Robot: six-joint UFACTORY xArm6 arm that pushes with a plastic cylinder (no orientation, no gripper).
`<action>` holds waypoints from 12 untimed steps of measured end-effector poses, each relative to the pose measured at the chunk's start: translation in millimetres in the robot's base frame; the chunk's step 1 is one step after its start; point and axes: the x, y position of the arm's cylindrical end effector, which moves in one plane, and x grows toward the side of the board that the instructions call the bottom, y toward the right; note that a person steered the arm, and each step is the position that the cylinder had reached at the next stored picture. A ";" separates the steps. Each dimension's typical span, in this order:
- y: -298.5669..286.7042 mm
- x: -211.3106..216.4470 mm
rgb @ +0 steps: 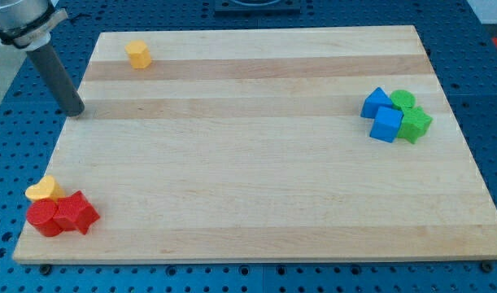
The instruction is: Point at the top left
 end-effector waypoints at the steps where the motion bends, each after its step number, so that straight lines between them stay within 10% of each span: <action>1: -1.5 -9.3; 8: -6.8 -159.9; 12: 32.2 -147.9</action>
